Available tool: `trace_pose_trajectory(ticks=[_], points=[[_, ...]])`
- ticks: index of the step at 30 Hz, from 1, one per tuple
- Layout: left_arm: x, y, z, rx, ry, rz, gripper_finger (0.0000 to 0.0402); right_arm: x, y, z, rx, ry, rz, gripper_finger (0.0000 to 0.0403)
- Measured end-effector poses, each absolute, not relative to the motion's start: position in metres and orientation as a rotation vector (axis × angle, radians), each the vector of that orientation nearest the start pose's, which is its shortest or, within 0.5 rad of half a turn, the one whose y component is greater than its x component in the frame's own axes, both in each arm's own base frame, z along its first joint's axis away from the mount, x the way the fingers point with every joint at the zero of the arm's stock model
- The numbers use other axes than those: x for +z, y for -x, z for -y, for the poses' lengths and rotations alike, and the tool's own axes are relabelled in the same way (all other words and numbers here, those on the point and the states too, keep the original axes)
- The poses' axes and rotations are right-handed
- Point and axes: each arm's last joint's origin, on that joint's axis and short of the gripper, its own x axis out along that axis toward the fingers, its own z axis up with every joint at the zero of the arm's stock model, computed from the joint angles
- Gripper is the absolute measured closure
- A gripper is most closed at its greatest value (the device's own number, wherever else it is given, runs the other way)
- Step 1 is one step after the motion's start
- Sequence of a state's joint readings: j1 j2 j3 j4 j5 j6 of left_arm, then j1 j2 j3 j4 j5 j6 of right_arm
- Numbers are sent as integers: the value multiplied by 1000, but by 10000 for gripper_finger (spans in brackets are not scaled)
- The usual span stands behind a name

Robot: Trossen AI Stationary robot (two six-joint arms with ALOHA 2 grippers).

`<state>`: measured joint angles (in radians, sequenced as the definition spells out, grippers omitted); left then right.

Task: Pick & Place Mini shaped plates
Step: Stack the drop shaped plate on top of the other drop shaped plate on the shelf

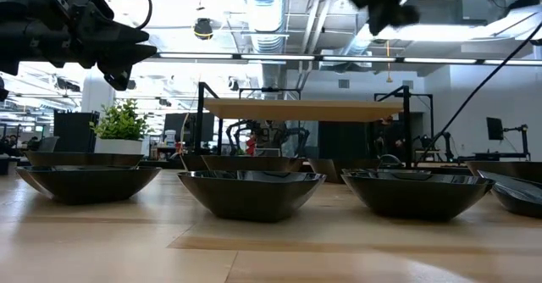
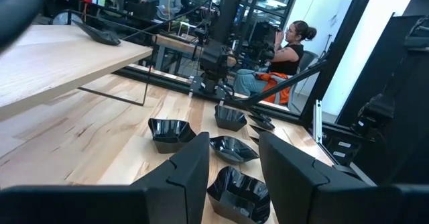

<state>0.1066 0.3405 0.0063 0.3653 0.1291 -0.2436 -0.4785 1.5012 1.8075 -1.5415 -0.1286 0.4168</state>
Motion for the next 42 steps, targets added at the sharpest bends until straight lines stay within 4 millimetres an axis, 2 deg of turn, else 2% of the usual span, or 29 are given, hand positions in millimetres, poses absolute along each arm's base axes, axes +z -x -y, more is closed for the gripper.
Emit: trace_pose_trajectory(ticks=[4,7,13,20,26,30,36,42], points=[[171,-118,-9,-26,240,28,270,419,-219,55,-567,-745,-1094,397],[171,-118,-9,-26,240,28,270,419,-211,19,-557,-784,-1092,401],[171,-118,-9,-26,240,28,270,382,-185,-40,-627,-917,-1241,399],[171,-118,-9,-26,240,29,270,332,-157,-92,-750,-1083,-1352,399],[171,-118,-9,-26,240,30,270,309,-135,-123,-874,-1230,-1375,397],[171,-118,-9,-26,240,30,270,295,-128,-142,-919,-1317,-1368,397],[171,-118,-9,-26,240,30,270,264,-135,-161,-874,-1392,-1360,397],[171,-118,-9,-26,240,31,270,237,-144,-163,-975,-1339,-1338,397]])
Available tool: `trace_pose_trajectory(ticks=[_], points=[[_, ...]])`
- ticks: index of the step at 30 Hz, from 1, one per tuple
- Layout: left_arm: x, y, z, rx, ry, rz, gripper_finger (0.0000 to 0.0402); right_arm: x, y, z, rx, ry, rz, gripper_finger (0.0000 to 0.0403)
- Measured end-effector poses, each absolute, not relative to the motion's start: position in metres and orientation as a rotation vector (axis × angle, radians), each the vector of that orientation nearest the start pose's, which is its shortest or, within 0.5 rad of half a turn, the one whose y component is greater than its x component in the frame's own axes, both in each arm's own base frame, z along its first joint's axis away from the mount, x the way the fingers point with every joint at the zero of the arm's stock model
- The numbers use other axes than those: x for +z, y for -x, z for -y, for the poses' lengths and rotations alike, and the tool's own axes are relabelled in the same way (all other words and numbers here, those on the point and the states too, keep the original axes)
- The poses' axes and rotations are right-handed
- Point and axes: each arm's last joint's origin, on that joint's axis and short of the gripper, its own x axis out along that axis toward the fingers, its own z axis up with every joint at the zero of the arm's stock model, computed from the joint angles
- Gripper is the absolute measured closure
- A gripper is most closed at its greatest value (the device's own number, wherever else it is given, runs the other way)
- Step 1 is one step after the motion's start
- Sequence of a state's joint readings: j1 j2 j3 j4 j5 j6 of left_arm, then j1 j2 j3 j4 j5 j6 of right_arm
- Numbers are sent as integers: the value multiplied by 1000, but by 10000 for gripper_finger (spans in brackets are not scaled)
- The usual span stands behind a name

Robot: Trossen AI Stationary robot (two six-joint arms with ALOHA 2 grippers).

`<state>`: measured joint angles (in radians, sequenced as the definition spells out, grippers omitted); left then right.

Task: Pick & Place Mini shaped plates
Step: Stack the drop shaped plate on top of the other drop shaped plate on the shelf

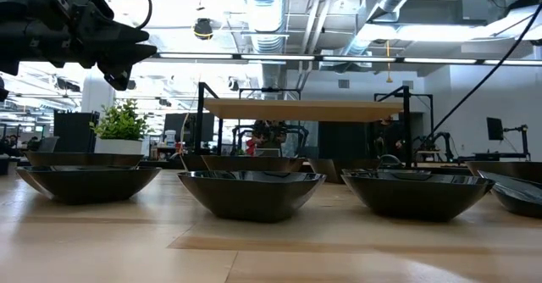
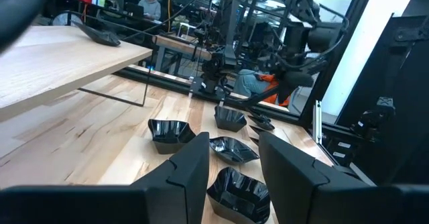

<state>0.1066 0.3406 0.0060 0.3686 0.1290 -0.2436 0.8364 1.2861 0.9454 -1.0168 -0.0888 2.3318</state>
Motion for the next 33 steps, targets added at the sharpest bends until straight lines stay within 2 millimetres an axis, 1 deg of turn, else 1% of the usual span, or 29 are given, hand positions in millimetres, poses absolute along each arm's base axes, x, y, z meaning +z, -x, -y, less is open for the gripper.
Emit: trace_pose_trajectory(ticks=[9,14,19,26,33], points=[[172,-118,-9,-27,239,38,270,217,-141,-152,-1093,-1283,-1343,392],[173,-118,-9,-28,238,45,270,204,-141,-147,-1116,-1283,-1336,356],[173,-118,-9,-29,237,49,270,199,-139,-145,-1133,-1270,-1336,327],[174,-118,-9,-30,237,55,270,182,-132,-140,-1171,-1247,-1380,323],[175,-118,-9,-31,235,68,270,168,-130,-138,-1138,-1263,-1383,324]])
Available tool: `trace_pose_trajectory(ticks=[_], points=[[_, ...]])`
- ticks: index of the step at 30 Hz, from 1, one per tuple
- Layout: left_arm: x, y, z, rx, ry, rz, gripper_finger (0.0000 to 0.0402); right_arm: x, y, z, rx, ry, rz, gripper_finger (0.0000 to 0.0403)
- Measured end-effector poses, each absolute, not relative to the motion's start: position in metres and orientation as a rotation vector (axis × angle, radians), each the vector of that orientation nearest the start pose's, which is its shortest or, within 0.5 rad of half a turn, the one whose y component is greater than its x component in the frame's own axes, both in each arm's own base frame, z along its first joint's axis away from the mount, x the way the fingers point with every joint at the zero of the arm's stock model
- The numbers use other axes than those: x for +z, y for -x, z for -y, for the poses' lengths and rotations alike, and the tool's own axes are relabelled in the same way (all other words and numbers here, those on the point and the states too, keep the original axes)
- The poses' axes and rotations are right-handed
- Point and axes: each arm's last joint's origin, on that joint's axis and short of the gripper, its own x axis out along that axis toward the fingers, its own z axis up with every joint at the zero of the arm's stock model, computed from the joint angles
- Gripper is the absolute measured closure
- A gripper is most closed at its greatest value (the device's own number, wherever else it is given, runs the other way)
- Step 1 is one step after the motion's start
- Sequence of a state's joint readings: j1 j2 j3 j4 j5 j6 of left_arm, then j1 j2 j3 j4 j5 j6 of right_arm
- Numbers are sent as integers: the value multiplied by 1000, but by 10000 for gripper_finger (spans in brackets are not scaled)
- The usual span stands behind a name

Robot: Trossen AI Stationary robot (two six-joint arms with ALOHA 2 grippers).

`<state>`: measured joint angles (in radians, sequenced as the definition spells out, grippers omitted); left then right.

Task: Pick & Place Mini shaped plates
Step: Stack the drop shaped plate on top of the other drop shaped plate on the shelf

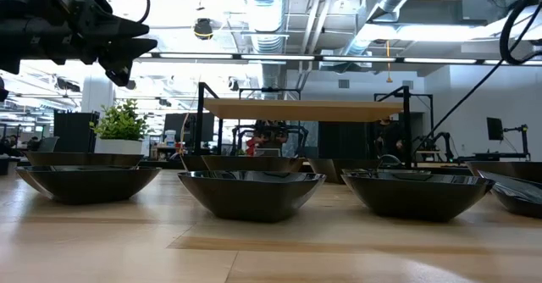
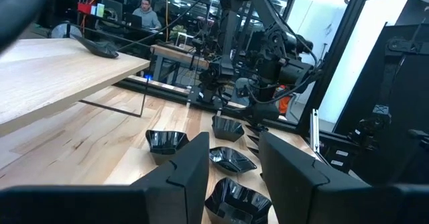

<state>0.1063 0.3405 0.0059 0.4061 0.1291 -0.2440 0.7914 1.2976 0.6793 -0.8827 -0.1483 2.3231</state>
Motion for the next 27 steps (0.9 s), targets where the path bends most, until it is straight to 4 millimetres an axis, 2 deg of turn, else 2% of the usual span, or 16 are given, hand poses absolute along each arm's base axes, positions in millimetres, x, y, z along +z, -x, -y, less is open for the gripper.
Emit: trace_pose_trajectory(ticks=[11,21,27], points=[[175,-118,-9,-31,235,75,270,153,-127,-135,-1117,-1276,-1380,324],[176,-118,-9,-32,234,82,270,153,-128,-136,-1098,-1290,-1377,325],[177,-118,-9,-33,233,87,270,153,-128,-136,-1095,-1291,-1373,344]])
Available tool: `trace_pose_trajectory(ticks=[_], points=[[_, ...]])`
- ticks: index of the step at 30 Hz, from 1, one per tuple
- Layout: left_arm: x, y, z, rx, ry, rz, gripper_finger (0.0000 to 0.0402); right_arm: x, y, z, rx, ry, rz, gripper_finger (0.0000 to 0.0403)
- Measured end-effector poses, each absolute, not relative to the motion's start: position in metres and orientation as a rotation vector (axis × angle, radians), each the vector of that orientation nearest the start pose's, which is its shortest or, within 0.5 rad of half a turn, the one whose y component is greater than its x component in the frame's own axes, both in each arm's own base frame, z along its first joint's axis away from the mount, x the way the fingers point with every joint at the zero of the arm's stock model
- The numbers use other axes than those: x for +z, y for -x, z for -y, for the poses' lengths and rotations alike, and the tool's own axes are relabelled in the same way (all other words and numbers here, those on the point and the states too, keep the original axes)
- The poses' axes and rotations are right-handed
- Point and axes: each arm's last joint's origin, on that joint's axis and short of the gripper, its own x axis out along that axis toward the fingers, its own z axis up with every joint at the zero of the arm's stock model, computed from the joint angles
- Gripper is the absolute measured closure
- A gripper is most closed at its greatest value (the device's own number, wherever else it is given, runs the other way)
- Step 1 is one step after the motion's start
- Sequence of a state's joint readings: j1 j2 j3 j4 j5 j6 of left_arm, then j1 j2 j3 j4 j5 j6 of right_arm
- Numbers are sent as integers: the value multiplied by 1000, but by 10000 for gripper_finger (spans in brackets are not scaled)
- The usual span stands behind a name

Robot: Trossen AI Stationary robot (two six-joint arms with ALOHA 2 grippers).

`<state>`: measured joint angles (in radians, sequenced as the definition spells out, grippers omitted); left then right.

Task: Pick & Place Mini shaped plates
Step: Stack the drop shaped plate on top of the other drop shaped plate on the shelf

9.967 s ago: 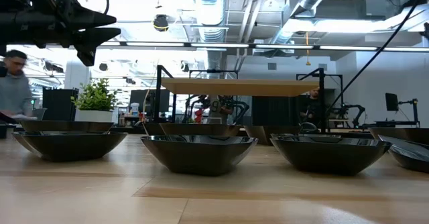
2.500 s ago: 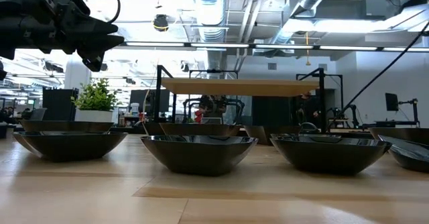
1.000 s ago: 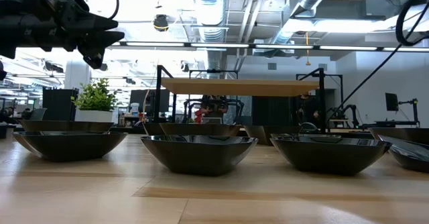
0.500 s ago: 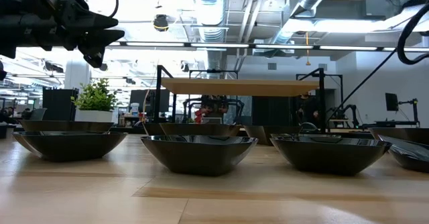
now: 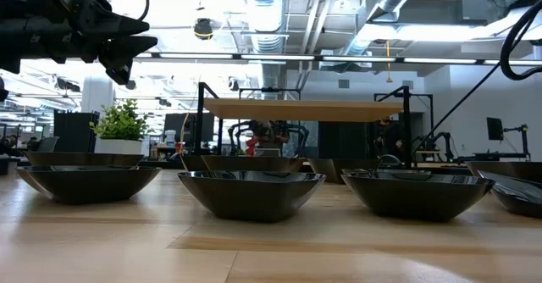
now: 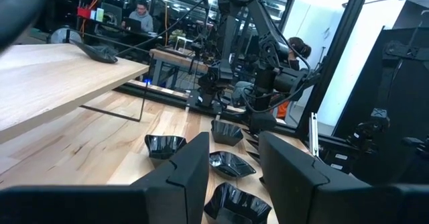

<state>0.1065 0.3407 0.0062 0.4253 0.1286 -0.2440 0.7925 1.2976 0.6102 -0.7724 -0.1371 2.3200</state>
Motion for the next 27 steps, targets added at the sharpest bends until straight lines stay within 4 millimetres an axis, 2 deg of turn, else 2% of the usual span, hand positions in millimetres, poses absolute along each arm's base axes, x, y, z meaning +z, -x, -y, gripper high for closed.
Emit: trace_pose_trajectory(ticks=[9,27], points=[[177,-118,-9,-33,233,89,270,153,-129,-136,-1076,-1281,-1380,399],[177,-118,-9,-33,233,90,270,167,-135,-143,-1012,-1286,-1393,402]])
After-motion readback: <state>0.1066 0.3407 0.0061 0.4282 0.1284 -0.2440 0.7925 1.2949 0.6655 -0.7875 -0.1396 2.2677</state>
